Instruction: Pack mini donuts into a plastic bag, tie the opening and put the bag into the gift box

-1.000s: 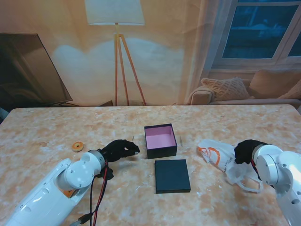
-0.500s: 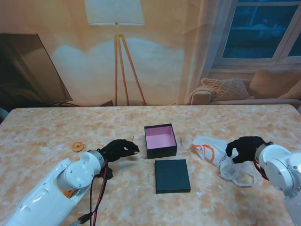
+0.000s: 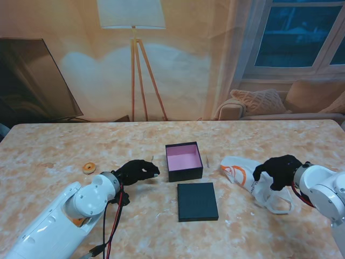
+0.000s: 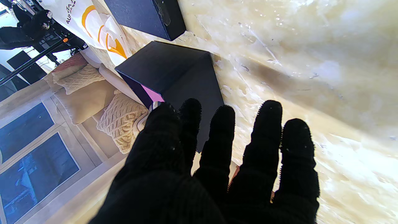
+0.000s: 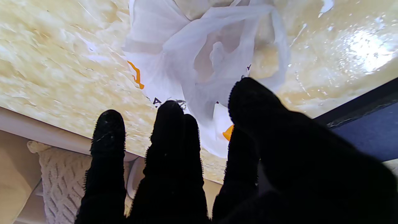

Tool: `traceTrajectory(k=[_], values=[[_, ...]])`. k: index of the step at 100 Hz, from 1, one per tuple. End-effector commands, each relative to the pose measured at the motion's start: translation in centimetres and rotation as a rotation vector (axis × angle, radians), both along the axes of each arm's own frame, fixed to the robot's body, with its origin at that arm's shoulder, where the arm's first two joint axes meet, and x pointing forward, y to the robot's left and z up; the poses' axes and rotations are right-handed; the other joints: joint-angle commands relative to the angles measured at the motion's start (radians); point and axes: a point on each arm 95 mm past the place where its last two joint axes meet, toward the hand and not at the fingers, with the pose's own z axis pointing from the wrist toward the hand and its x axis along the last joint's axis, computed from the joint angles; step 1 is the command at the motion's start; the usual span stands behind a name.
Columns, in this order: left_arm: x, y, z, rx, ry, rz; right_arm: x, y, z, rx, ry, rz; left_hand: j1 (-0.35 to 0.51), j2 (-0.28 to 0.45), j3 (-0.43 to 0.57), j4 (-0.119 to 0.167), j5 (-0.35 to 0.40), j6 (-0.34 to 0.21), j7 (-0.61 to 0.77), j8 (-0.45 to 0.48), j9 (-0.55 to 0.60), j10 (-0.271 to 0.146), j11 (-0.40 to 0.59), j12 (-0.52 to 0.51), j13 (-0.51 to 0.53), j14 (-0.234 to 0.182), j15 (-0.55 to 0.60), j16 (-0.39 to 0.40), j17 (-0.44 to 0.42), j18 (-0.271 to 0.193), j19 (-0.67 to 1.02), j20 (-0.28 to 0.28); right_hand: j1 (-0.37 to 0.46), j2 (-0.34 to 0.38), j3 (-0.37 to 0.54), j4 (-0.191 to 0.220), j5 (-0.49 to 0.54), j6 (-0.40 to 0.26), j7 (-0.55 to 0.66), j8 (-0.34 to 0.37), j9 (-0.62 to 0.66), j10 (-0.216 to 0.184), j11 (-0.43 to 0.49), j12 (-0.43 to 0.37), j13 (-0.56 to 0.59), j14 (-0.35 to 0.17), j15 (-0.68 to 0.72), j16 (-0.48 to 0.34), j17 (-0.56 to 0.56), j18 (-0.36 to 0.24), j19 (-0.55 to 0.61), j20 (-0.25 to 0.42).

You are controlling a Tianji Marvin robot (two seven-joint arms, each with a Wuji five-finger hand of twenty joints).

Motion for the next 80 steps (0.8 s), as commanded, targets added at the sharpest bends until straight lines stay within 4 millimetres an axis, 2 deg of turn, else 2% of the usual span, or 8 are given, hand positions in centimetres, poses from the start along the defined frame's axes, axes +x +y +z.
traceTrajectory(k=[1, 4, 7, 25, 50, 59, 80], values=[[-0.2, -0.3, 0.0, -0.001, 0.009, -0.013, -0.2, 0.2, -0.5, -0.014, 0.037, 0.007, 0.031, -0.003, -0.009, 0.007, 0.001, -0.022, 0.009, 0.008, -0.021, -0.007, 0.001, 0.004, 0.008, 0.008, 0.016, 0.013, -0.01, 0.0, 0.002, -0.004, -0.011, -0.058, 0.042, 0.008, -0.018, -0.02, 0.007, -0.023, -0.025, -0.01, -0.018, 0.027, -0.004, -0.026, -0.016, 0.024, 0.004, 0.004, -0.012, 0.013], [-0.2, -0.3, 0.0, -0.001, 0.009, -0.013, -0.1, 0.3, -0.6, -0.017, 0.042, 0.009, 0.031, -0.003, -0.01, 0.007, 0.002, -0.021, 0.009, 0.008, -0.021, -0.007, 0.001, 0.004, 0.009, 0.008, 0.016, 0.013, -0.01, -0.001, 0.002, -0.004, -0.024, -0.062, 0.049, 0.029, -0.014, -0.02, 0.015, -0.03, -0.026, -0.011, -0.02, 0.027, -0.006, -0.026, -0.02, 0.017, 0.002, 0.005, -0.015, 0.012], [-0.2, -0.3, 0.0, -0.001, 0.009, -0.014, -0.1, 0.3, -0.7, -0.021, 0.048, 0.009, 0.032, -0.003, -0.009, 0.007, 0.002, -0.021, 0.009, 0.008, -0.02, -0.007, 0.001, 0.004, 0.008, 0.009, 0.016, 0.013, -0.011, -0.001, 0.001, -0.004, -0.033, -0.067, 0.048, 0.033, -0.009, -0.023, 0.019, -0.033, -0.028, -0.01, -0.021, 0.027, -0.009, -0.025, -0.022, 0.015, 0.0, 0.004, -0.017, 0.012], [-0.2, -0.3, 0.1, -0.002, 0.008, -0.011, 0.1, 0.4, -1.4, -0.049, 0.097, -0.006, 0.032, -0.004, -0.009, 0.007, 0.001, -0.021, 0.009, 0.008, -0.022, -0.005, 0.0, 0.003, 0.009, 0.008, 0.017, 0.014, -0.01, 0.0, 0.002, -0.004, -0.073, -0.093, 0.054, 0.031, 0.053, -0.034, 0.052, -0.027, -0.038, 0.005, -0.038, 0.02, -0.027, -0.01, -0.036, 0.008, -0.011, 0.01, -0.027, 0.01], [-0.2, -0.3, 0.0, -0.001, 0.008, -0.013, 0.9, 0.5, -2.3, -0.074, 0.106, -0.008, 0.031, -0.003, -0.01, 0.007, 0.0, -0.022, 0.009, 0.009, -0.025, 0.0, 0.0, 0.004, 0.007, 0.008, 0.016, 0.014, -0.011, -0.002, 0.002, -0.004, -0.139, -0.125, 0.076, 0.027, 0.066, -0.011, 0.056, -0.015, -0.033, -0.004, -0.03, 0.03, -0.023, -0.017, -0.027, 0.014, -0.004, 0.009, -0.023, 0.013], [-0.2, -0.3, 0.0, -0.001, 0.007, -0.012, 1.1, 0.6, -2.4, -0.07, 0.097, 0.0, 0.03, -0.003, -0.01, 0.007, 0.0, -0.022, 0.009, 0.009, -0.024, 0.002, 0.0, 0.004, 0.008, 0.009, 0.017, 0.014, -0.01, -0.001, 0.002, -0.003, -0.136, -0.135, 0.088, 0.026, 0.052, -0.004, 0.054, -0.009, -0.032, -0.012, -0.024, 0.035, -0.018, -0.024, -0.024, 0.015, 0.001, 0.008, -0.022, 0.012], [-0.1, -0.3, 0.0, -0.002, 0.009, -0.014, 1.1, 0.6, -2.5, -0.061, 0.09, 0.006, 0.03, -0.003, -0.01, 0.007, 0.0, -0.022, 0.009, 0.009, -0.024, 0.001, 0.001, 0.005, 0.009, 0.007, 0.018, 0.015, -0.011, -0.001, 0.001, -0.004, -0.127, -0.136, 0.098, 0.025, -0.05, 0.033, 0.013, -0.01, -0.04, -0.031, -0.007, 0.047, -0.013, -0.043, -0.015, 0.018, 0.008, 0.004, -0.021, 0.01]])
